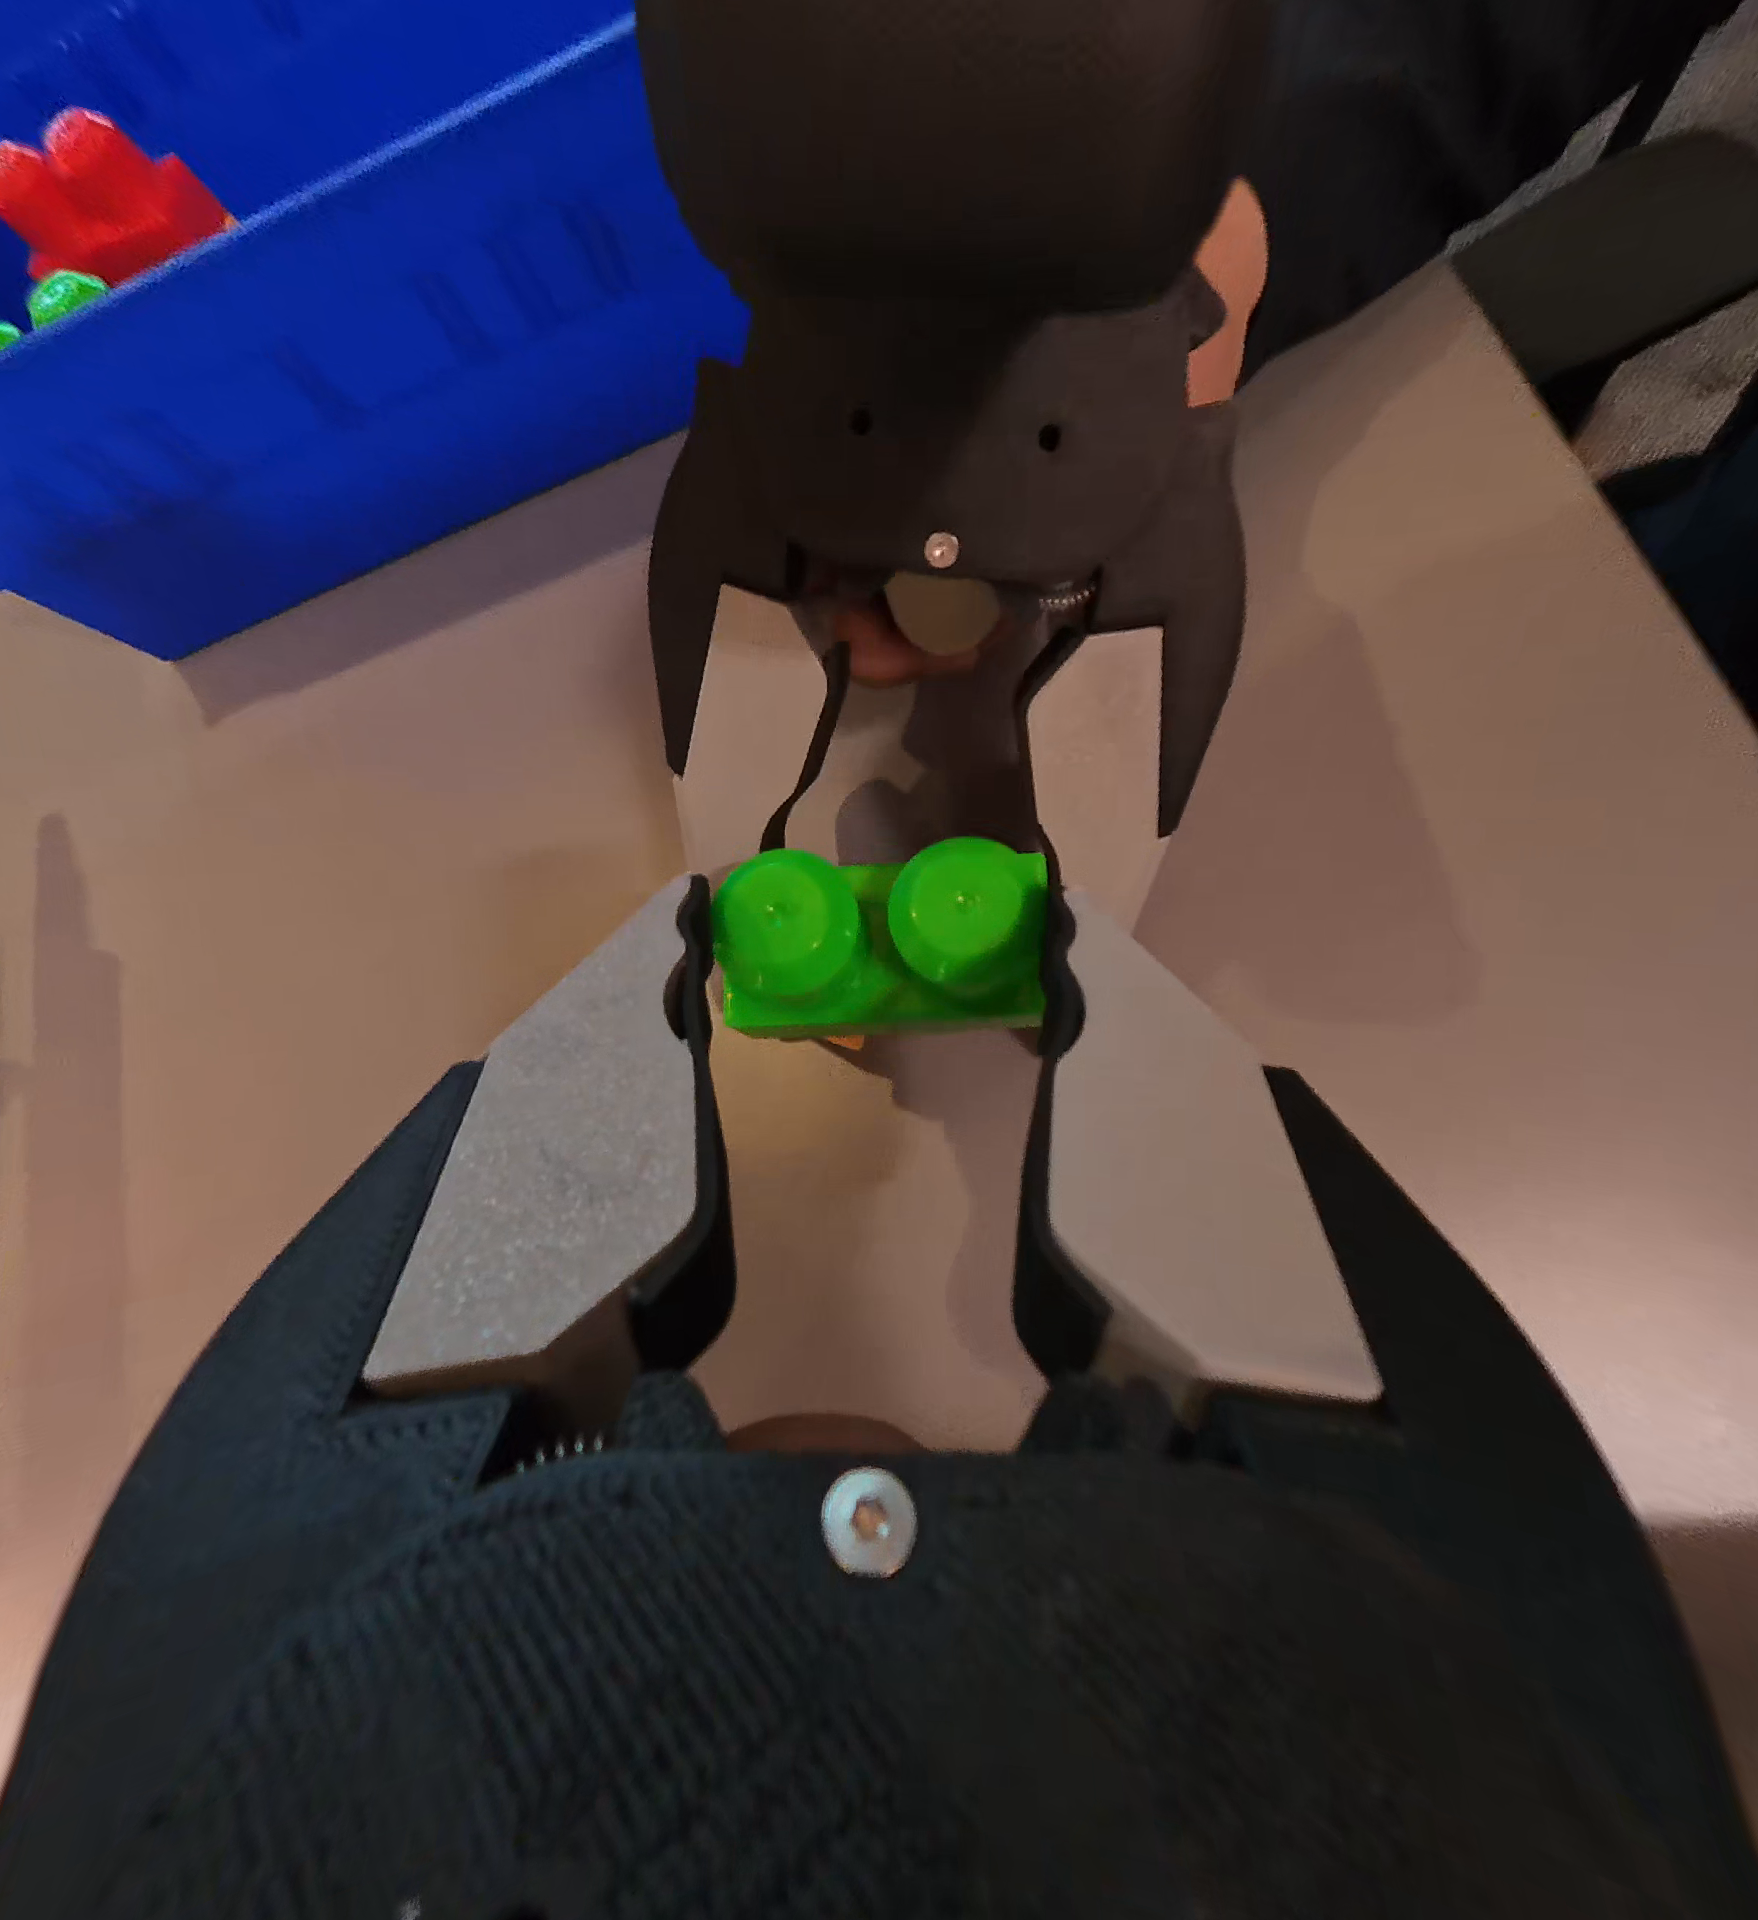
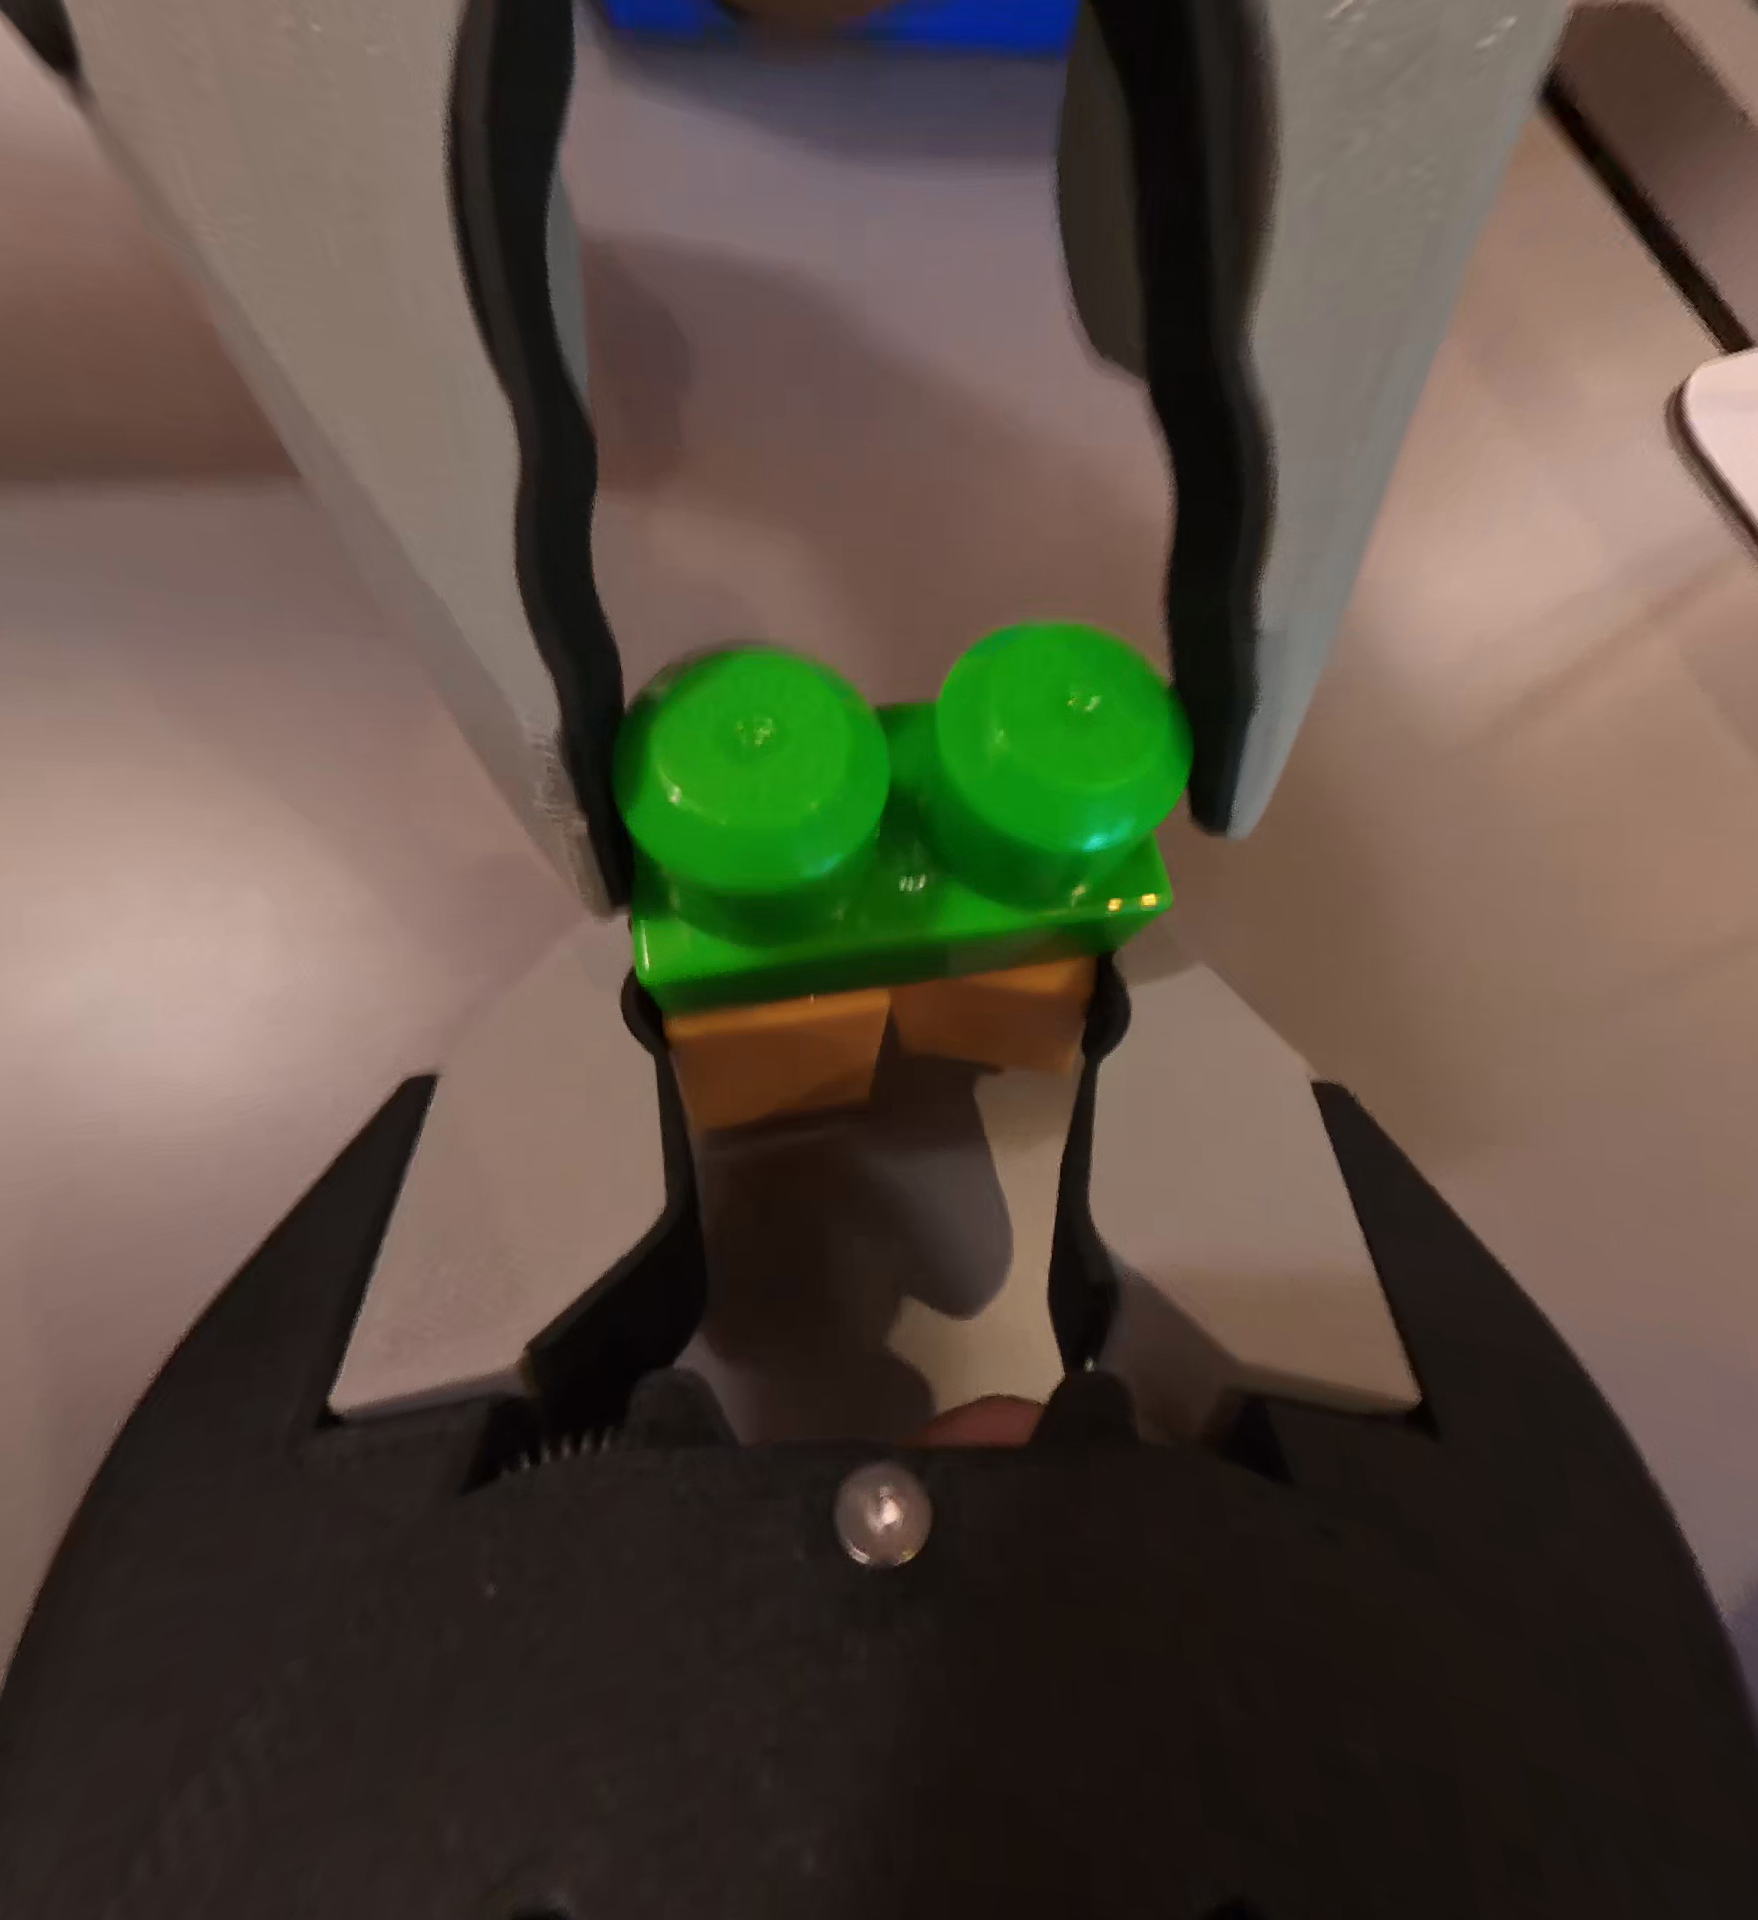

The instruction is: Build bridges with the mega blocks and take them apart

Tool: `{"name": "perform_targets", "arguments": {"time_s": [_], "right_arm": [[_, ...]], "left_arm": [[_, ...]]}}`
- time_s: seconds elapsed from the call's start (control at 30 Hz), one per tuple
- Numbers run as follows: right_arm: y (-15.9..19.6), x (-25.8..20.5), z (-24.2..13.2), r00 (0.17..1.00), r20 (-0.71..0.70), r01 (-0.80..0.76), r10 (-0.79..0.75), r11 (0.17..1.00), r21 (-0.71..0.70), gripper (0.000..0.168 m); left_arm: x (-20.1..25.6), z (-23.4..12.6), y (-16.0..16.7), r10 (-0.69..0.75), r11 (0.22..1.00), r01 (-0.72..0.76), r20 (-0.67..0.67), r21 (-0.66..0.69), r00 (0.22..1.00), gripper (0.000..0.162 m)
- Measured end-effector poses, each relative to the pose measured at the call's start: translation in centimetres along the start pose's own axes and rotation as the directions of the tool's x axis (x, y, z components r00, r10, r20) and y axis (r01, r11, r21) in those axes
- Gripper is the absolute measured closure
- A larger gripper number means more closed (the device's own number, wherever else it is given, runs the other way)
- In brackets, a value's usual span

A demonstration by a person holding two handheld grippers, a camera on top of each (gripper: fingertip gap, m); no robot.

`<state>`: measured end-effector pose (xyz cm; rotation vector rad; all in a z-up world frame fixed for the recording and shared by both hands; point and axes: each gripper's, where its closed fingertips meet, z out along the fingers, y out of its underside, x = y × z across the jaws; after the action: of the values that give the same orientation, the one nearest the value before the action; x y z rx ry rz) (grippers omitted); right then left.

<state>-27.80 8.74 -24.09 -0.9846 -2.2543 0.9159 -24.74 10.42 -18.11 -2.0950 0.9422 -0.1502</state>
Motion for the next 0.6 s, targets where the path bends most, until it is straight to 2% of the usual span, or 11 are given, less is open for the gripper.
{"name": "perform_targets", "arguments": {"time_s": [0.27, 0.43, 0.6], "right_arm": [[-0.09, -0.57, 0.14, 0.997, 0.073, -0.023, 0.021, 0.999, 0.027, 0.090], [0.09, -0.69, 0.24, 0.994, 0.105, -0.029, 0.027, 0.999, 0.020, 0.089], [0.35, -0.87, 0.29, 0.991, 0.133, -0.031, 0.030, 1.000, 0.006, 0.088]], "left_arm": [[0.02, -0.23, 0.09, -0.076, 0.976, 0.078, -0.017, 0.204, 0.997, 0.100], [-0.04, -0.03, -0.12, -0.096, 0.964, 0.095, -0.008, 0.249, 0.995, 0.100], [0.01, 0.25, -0.25, -0.083, 0.969, 0.083, -0.011, 0.233, 0.996, 0.100]]}}
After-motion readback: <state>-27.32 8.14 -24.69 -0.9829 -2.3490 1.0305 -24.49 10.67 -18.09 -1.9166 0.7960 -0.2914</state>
